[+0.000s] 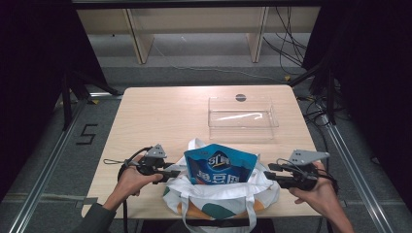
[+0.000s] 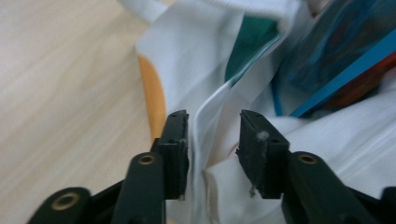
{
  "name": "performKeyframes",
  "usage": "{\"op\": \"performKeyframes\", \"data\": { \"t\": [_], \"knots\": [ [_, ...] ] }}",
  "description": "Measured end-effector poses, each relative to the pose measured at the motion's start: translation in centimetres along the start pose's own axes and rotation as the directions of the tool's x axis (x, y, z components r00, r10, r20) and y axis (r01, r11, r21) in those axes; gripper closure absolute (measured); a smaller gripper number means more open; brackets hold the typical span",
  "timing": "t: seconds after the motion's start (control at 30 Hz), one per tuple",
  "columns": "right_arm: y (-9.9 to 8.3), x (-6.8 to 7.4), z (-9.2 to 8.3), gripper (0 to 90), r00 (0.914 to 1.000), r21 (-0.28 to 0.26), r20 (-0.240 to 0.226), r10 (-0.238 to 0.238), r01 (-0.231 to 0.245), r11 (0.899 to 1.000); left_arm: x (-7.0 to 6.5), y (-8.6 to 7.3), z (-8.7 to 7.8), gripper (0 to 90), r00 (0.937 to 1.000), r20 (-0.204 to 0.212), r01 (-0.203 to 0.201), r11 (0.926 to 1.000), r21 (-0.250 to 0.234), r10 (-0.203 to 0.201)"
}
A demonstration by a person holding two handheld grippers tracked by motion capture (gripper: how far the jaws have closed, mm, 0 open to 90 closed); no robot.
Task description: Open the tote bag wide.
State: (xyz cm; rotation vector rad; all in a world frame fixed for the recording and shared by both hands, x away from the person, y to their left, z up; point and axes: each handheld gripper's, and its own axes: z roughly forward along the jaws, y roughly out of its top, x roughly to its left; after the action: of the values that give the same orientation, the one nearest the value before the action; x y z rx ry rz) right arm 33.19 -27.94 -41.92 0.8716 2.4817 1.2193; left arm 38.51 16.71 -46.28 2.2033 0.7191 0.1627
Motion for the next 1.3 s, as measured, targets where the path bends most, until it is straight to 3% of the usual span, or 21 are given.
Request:
{"op": "performKeyframes", "data": {
  "t": [0.03,0.1,0.17,0.2,0.23,0.27,0.3,0.4,0.47,0.5,0.57,0.67,0.73,0.8,0.83,0.93,1.03,1.07,1.17,1.27,1.3],
  "knots": [
    [0.4,1.5,-1.3,63.6,0.998,-0.035,-0.049,-0.041,0.039,0.999,-0.3,0.4,-0.2,59.6,1.0,-0.001,-0.001,1.0,0.0,0.001],
    [0.6,2.1,-1.7,63.3,0.9953,-0.054,-0.068,-0.069,0.065,0.996,-0.5,1.1,-0.4,59.1,0.9994,-0.02,-0.028,0.9996,0.006,0.028],
    [0.9,3.6,-2.0,62.7,0.9907,-0.049,-0.087,-0.105,0.101,0.994,0.0,1.6,-0.6,59.3,0.9979,-0.005,-0.064,0.9975,0.03,0.064],
    [1.4,4.8,-1.8,62.6,0.9836,-0.053,-0.11,-0.143,0.137,0.989,-0.1,1.7,-0.4,60.6,0.9996,-0.006,-0.026,0.9996,0.009,0.026],
    [1.4,4.8,-1.8,62.6,0.9836,-0.053,-0.11,-0.143,0.137,0.989,0.3,1.9,-0.4,60.6,0.9985,0.001,-0.054,0.9983,0.02,0.054],
    [1.7,5.3,-1.6,62.6,0.9793,-0.063,-0.123,-0.161,0.154,0.986,0.3,1.9,-0.1,61.5,0.9997,0.012,-0.019,0.9997,0.012,0.019],
    [2.2,5.8,-1.3,61.0,0.9755,-0.047,-0.134,-0.174,0.169,0.984,0.4,2.0,0.0,62.9,0.9994,0.018,-0.03,0.9995,0.01,0.029],
    [2.8,6.2,-0.2,58.9,0.9776,-0.043,-0.155,-0.142,0.137,0.99,0.5,1.9,0.6,64.6,0.9994,0.032,-0.017,0.9995,0.026,0.016],
    [2.9,5.9,0.1,57.8,0.9713,-0.033,-0.166,-0.171,0.168,0.985,0.6,1.9,0.7,66.4,0.9989,0.035,-0.031,0.9991,0.028,0.03],
    [2.8,6.0,0.4,55.3,0.9767,-0.012,-0.173,-0.127,0.127,0.992,0.5,1.9,0.9,66.4,0.9993,0.032,-0.021,0.9993,0.03,0.02],
    [2.7,5.9,0.8,54.4,0.9697,0.005,-0.2,-0.14,0.144,0.99,0.7,1.9,1.0,68.3,0.999,0.034,-0.032,0.9986,0.043,0.031],
    [2.0,6.1,0.9,65.3,0.9679,0.034,-0.201,-0.152,0.161,0.986,0.9,1.8,1.4,72.9,0.9996,0.028,-0.008,0.9995,0.032,0.007],
    [1.5,6.4,1.5,78.9,0.9609,0.085,-0.213,-0.176,0.198,0.976,0.9,1.8,1.4,75.3,0.9995,0.032,-0.002,0.9996,0.028,0.001],
    [1.2,6.6,1.9,81.4,0.9552,0.103,-0.241,-0.172,0.201,0.974,1.1,1.8,1.5,76.0,0.9993,0.032,-0.02,0.9989,0.043,0.018],
    [0.7,6.9,2.5,88.2,0.9491,0.141,-0.255,-0.185,0.226,0.964,1.1,1.8,1.5,78.2,0.9995,0.027,-0.021,0.9988,0.045,0.019],
    [0.3,7.0,3.3,90.0,0.9446,0.164,-0.272,-0.184,0.234,0.958,1.1,1.7,1.7,80.9,0.9996,0.029,-0.006,0.9989,0.047,0.005],
    [-0.6,7.2,4.9,90.0,0.9406,0.225,-0.282,-0.189,0.257,0.94,1.5,1.3,2.2,83.0,0.9991,0.031,0.027,0.9981,0.056,-0.029],
    [-0.6,7.2,4.9,90.0,0.9406,0.225,-0.282,-0.189,0.257,0.94,1.5,1.1,2.5,83.0,0.9985,0.03,0.046,0.9977,0.05,-0.047],
    [-1.9,7.2,7.1,90.0,0.9277,0.264,-0.333,-0.169,0.263,0.928,1.8,0.9,2.7,84.6,0.9988,0.028,0.04,0.9977,0.055,-0.041],
    [-2.2,7.4,7.2,90.0,0.9287,0.267,-0.337,-0.154,0.251,0.93,1.7,0.9,2.6,84.7,0.998,0.028,0.055,0.9976,0.043,-0.056],
    [-2.5,7.4,7.3,90.0,0.9309,0.271,-0.321,-0.174,0.266,0.925,1.8,0.8,2.7,84.7,0.9979,0.025,0.058,0.9971,0.049,-0.059]
  ]
}}
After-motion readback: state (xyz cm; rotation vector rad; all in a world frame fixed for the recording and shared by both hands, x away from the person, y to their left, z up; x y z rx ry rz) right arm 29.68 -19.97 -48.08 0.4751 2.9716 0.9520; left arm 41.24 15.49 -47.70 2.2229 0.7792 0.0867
